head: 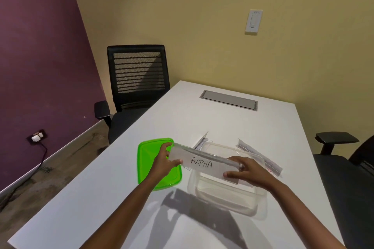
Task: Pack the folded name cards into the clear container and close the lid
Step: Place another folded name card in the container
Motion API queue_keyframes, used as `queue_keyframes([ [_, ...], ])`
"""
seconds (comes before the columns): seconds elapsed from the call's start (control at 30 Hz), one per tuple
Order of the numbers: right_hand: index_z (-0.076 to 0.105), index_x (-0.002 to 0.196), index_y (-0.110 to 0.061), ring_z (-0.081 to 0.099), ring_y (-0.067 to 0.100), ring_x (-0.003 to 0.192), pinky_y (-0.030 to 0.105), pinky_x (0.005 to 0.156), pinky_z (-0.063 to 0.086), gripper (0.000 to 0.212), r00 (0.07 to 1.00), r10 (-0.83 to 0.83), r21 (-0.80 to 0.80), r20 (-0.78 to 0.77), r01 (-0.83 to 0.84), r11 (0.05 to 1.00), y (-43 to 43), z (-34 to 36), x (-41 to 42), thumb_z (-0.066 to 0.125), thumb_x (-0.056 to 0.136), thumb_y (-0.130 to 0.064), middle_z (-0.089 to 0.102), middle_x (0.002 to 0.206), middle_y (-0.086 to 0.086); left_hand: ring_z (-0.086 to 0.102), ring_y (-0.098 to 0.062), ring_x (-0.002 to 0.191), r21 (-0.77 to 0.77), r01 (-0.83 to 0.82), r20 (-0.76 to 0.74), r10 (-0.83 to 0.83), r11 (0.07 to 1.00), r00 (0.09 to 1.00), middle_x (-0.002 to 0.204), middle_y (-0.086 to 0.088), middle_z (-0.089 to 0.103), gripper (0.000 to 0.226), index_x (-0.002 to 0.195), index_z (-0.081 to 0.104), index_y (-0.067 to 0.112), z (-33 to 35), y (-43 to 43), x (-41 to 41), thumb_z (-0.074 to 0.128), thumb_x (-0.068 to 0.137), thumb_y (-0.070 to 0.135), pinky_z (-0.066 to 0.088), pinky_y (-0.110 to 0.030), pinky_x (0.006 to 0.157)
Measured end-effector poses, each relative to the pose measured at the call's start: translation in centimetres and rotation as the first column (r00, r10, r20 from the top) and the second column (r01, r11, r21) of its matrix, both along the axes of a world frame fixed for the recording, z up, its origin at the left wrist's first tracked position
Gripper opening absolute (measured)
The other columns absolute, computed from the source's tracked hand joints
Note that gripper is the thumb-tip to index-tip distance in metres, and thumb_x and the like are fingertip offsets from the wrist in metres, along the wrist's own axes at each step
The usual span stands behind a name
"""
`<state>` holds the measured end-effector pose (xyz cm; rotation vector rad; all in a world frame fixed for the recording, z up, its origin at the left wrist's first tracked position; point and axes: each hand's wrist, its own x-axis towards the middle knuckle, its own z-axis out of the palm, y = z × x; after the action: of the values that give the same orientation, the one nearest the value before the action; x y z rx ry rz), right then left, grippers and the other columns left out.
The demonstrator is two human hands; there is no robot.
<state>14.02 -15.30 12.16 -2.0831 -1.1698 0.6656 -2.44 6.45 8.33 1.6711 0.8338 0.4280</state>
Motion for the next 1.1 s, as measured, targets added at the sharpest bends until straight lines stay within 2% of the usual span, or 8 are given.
queue_keyframes([
  [0.07,0.068,0.101,-0.016,0.049,-0.008,0.053,0.011,0.054,0.034,0.030,1.000,-0.021,-0.017,-0.005,0.021,1.000,-0.7,-0.3,0.7,0.073,0.076,-0.032,0.057,0.070,-0.014,0.051,-0.023,0.088,0.105,0.092,-0.095,-0.082,0.990,0.992,0.100,-0.013,0.047,0.072,0.137,0.037,0.014,0.2,-0.2,1.0,0.074,0.076,0.005,0.047,-0.032,0.072],
  [0.13,0.067,0.104,-0.014,0.052,-0.008,0.058,0.008,0.056,0.036,0.033,0.999,-0.044,-0.043,-0.016,0.044,0.998,-1.6,-0.5,1.4,0.073,0.076,-0.032,0.063,0.078,-0.010,0.049,-0.020,0.082,0.204,0.194,-0.195,-0.154,0.960,0.968,0.094,-0.010,0.050,0.072,0.138,0.039,0.015,0.6,-0.5,2.1,0.074,0.076,0.011,0.040,-0.024,0.056],
  [0.27,0.065,0.107,-0.026,0.063,0.012,0.097,0.025,0.083,0.047,0.035,0.996,-0.094,-0.112,-0.011,0.092,0.989,-3.2,-1.2,3.1,0.074,0.074,-0.035,0.069,0.107,-0.005,0.048,-0.021,0.069,0.273,0.323,-0.327,-0.228,0.906,0.917,0.081,-0.004,0.053,0.063,0.129,0.047,0.013,1.2,-1.3,4.5,0.076,0.072,0.014,0.036,-0.022,0.051],
  [0.37,0.059,0.116,-0.027,0.059,0.012,0.110,0.031,0.097,0.046,0.046,0.994,-0.102,-0.193,0.038,0.107,0.975,-3.9,-1.7,4.2,0.073,0.073,-0.035,0.065,0.119,-0.006,0.060,-0.028,0.080,0.292,0.373,-0.383,-0.250,0.880,0.889,0.099,-0.013,0.067,0.059,0.122,0.054,0.014,1.2,-1.9,6.7,0.079,0.068,0.016,0.047,-0.030,0.065],
  [0.53,0.047,0.130,-0.026,0.053,0.017,0.112,0.027,0.092,0.040,0.056,0.983,-0.042,-0.384,0.181,0.110,0.917,-3.5,-2.7,6.1,0.068,0.079,-0.035,0.057,0.130,0.005,0.054,-0.024,0.122,0.333,0.499,-0.590,-0.236,0.800,0.772,0.134,-0.006,0.057,0.060,0.127,0.053,0.015,0.1,-2.7,10.5,0.076,0.072,0.017,0.044,-0.030,0.096],
  [0.77,0.037,0.136,-0.016,0.046,0.027,0.124,0.033,0.099,0.036,0.056,0.942,0.160,-0.635,0.295,0.068,0.769,-1.2,-4.0,8.5,0.060,0.086,-0.025,0.050,0.136,0.012,0.053,-0.026,0.126,0.414,0.715,-0.834,-0.080,0.563,0.546,0.133,-0.009,0.057,0.039,0.126,0.052,0.009,-1.9,-3.9,13.9,0.052,0.088,0.005,0.043,-0.034,0.102],
  [0.97,0.038,0.137,-0.012,0.049,0.031,0.124,0.035,0.099,0.040,0.058,0.933,0.245,-0.738,0.263,0.031,0.674,0.4,-6.0,8.9,0.062,0.085,-0.019,0.048,0.137,0.018,0.033,-0.026,0.136,0.404,0.849,-0.908,0.039,0.340,0.417,0.129,-0.009,0.060,0.035,0.124,0.055,0.008,-4.5,-4.2,14.5,0.041,0.092,0.006,0.031,-0.036,0.108],
  [1.1,0.038,0.138,-0.011,0.047,0.033,0.125,0.034,0.100,0.039,0.058,0.937,0.263,-0.762,0.231,0.006,0.648,0.8,-7.5,8.5,0.062,0.085,-0.016,0.047,0.139,0.017,0.030,-0.026,0.136,0.343,0.899,-0.939,0.058,0.273,0.340,0.127,-0.008,0.062,0.034,0.122,0.057,0.009,-6.2,-4.3,14.3,0.041,0.092,0.008,0.025,-0.039,0.111],
])
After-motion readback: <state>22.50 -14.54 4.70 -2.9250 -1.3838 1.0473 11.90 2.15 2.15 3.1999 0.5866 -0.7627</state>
